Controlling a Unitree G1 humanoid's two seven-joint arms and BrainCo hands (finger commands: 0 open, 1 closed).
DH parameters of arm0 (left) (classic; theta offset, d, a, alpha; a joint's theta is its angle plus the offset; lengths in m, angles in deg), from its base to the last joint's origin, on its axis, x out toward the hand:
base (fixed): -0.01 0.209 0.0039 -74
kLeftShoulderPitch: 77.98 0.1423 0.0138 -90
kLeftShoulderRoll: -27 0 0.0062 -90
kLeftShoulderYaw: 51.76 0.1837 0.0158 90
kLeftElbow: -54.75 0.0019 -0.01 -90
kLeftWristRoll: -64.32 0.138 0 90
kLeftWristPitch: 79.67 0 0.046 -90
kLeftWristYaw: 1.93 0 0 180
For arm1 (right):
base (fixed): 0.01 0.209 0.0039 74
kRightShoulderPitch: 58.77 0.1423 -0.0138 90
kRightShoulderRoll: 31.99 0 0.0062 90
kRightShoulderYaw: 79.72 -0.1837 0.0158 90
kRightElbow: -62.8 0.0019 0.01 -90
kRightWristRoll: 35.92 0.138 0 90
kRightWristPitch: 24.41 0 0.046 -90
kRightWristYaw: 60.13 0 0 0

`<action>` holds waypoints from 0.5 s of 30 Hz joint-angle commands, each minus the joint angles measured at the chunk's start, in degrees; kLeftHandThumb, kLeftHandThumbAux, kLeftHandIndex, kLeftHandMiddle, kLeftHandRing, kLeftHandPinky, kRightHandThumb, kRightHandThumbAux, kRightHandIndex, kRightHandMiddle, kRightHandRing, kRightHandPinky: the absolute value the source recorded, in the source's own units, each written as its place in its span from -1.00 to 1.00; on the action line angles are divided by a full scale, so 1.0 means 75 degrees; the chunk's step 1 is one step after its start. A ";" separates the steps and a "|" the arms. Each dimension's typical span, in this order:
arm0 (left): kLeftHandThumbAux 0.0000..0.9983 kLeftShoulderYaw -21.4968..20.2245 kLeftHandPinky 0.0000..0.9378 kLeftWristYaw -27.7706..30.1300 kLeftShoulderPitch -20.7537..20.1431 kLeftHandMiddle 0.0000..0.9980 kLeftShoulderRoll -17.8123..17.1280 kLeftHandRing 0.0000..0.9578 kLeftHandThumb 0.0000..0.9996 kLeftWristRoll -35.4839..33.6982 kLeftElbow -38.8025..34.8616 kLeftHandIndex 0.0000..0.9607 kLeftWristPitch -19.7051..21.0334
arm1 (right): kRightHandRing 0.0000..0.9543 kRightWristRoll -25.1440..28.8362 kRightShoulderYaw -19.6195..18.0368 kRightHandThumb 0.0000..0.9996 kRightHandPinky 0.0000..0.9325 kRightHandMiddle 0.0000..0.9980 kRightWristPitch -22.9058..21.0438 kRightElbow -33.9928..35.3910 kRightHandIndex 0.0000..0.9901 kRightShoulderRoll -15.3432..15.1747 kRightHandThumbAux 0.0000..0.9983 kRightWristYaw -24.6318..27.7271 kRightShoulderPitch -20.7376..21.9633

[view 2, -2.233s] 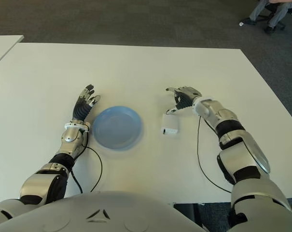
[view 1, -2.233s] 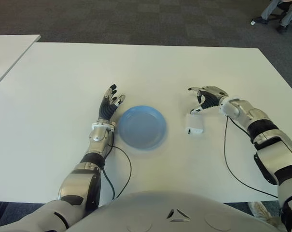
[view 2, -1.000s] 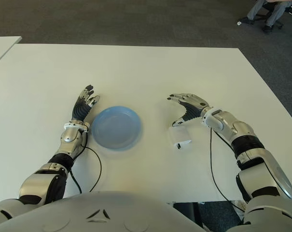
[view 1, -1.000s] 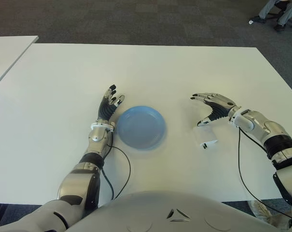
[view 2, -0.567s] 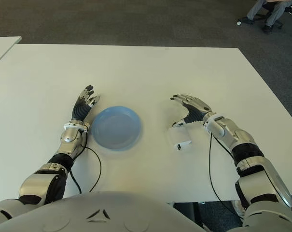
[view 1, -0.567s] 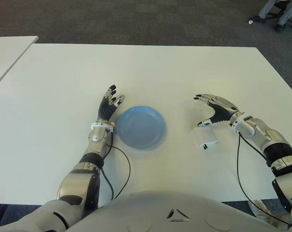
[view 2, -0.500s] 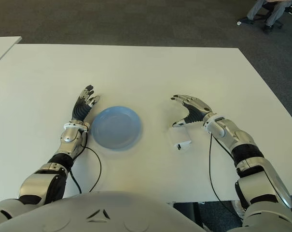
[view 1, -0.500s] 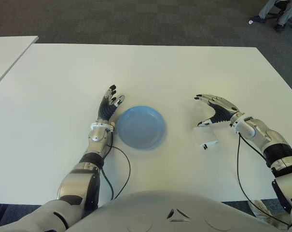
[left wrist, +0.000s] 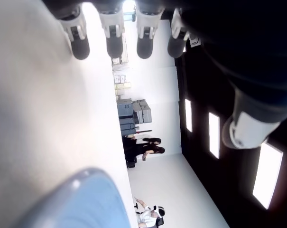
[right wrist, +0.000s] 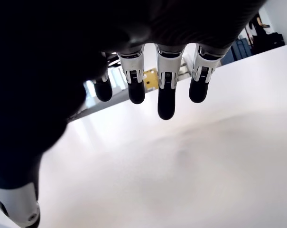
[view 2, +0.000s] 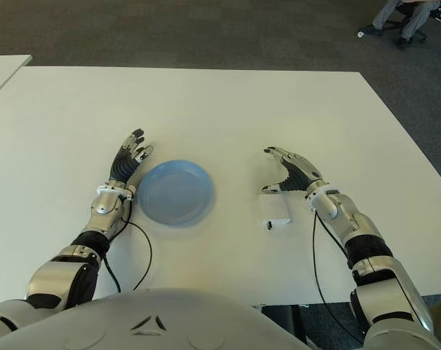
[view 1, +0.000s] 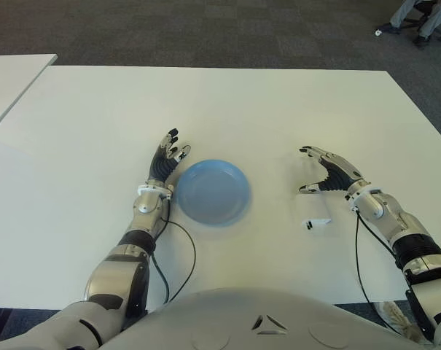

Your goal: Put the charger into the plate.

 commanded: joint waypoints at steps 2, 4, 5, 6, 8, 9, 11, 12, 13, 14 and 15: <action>-0.01 0.0142 -0.88 0.0121 0.0572 -0.90 0.0047 -0.89 -1.00 0.0152 0.0544 -0.94 0.0354 | -0.77 0.0701 -0.0348 -1.00 -0.93 -0.95 0.0662 -0.0059 -1.00 0.0210 0.09 0.0434 -0.0004; -0.02 0.0166 -0.87 0.0146 0.0564 -0.89 0.0050 -0.89 -1.00 0.0168 0.0512 -0.94 0.0363 | -0.82 0.0858 -0.0412 -1.00 -0.92 -0.94 0.0858 -0.0091 -1.00 0.0214 0.05 0.0590 -0.0004; -0.02 0.0174 -0.87 0.0149 0.0557 -0.89 0.0054 -0.89 -1.00 0.0179 0.0508 -0.94 0.0364 | -0.84 0.0909 -0.0436 -1.00 -0.92 -0.94 0.0939 -0.0118 -1.00 0.0215 0.04 0.0654 0.0001; -0.02 0.0183 -0.86 0.0144 0.0556 -0.89 0.0054 -0.89 -1.00 0.0194 0.0505 -0.94 0.0355 | -0.85 0.0943 -0.0457 -1.00 -0.93 -0.94 0.1011 -0.0137 -1.00 0.0212 0.03 0.0715 0.0004; -0.02 0.0204 -0.85 0.0144 0.0555 -0.89 0.0049 -0.88 -1.00 0.0220 0.0505 -0.93 0.0343 | -0.88 0.0995 -0.0501 -1.00 -0.94 -0.94 0.1130 -0.0157 -1.00 0.0202 0.01 0.0834 0.0000; -0.02 0.0214 -0.85 0.0148 0.0555 -0.88 0.0045 -0.88 -1.00 0.0231 0.0504 -0.93 0.0340 | -0.89 0.1017 -0.0523 -1.00 -0.96 -0.94 0.1178 -0.0158 -1.00 0.0195 -0.01 0.0891 -0.0006; -0.02 0.0243 -0.85 0.0188 0.0552 -0.88 0.0025 -0.88 -1.00 0.0254 0.0513 -0.93 0.0356 | -0.91 0.1098 -0.0548 -1.00 -0.98 -0.94 0.1277 -0.0107 -1.00 0.0130 -0.03 0.1120 -0.0035; -0.02 0.0252 -0.85 0.0202 0.0550 -0.88 0.0018 -0.88 -1.00 0.0261 0.0520 -0.93 0.0360 | -0.92 0.1125 -0.0556 -1.00 -0.99 -0.94 0.1305 -0.0092 -1.00 0.0108 -0.04 0.1217 -0.0042; -0.02 0.0269 -0.84 0.0211 0.0542 -0.88 0.0008 -0.88 -1.00 0.0273 0.0534 -0.93 0.0363 | -0.92 0.1155 -0.0562 -1.00 -0.99 -0.94 0.1304 -0.0075 -1.00 0.0085 -0.05 0.1334 -0.0047; -0.02 0.0282 -0.84 0.0213 0.0537 -0.88 0.0003 -0.88 -1.00 0.0281 0.0543 -0.93 0.0363 | -0.93 0.1170 -0.0574 -1.00 -0.99 -0.94 0.1299 -0.0069 -1.00 0.0077 -0.05 0.1411 -0.0049; -0.03 0.0292 -0.84 0.0212 0.0534 -0.88 -0.0001 -0.88 -1.00 0.0283 0.0547 -0.92 0.0364 | -0.93 0.1178 -0.0592 -1.00 -1.00 -0.94 0.1297 -0.0067 -1.00 0.0079 -0.06 0.1463 -0.0051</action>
